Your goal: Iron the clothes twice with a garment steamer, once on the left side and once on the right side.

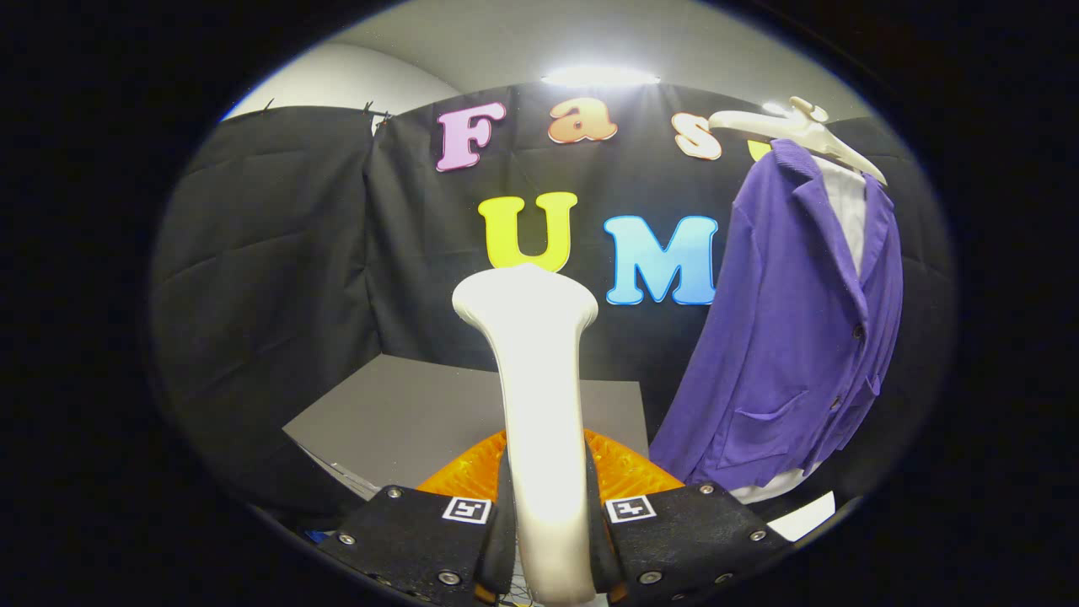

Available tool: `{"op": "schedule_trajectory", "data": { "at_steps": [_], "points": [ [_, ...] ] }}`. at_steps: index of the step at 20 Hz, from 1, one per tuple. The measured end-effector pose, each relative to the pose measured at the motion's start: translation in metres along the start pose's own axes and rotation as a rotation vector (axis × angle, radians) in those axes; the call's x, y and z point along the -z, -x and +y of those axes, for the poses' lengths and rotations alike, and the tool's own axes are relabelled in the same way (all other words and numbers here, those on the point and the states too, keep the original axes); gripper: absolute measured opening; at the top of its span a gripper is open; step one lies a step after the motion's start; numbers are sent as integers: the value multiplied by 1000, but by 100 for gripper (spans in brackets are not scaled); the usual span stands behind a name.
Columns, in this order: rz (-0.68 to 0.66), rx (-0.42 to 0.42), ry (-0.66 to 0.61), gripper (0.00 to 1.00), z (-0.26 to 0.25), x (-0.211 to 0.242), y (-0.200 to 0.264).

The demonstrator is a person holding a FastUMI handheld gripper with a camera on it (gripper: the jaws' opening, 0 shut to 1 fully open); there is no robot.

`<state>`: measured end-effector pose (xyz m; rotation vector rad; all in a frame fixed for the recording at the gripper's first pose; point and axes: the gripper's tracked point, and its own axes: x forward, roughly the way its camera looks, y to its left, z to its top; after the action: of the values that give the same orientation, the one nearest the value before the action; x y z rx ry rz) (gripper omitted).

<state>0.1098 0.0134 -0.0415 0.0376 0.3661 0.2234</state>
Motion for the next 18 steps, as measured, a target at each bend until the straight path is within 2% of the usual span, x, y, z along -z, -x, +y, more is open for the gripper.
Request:
{"op": "schedule_trajectory", "data": {
  "at_steps": [4, 8, 13, 18],
  "points": [
    [-101, 30, -7, 35, -38, -19, 43],
    [-174, 101, -10, 35, -77, -38, 78],
    [-224, 186, -26, 35, -115, -64, 97],
    [-251, 284, -36, 35, -150, -88, 94]
  ]
}}
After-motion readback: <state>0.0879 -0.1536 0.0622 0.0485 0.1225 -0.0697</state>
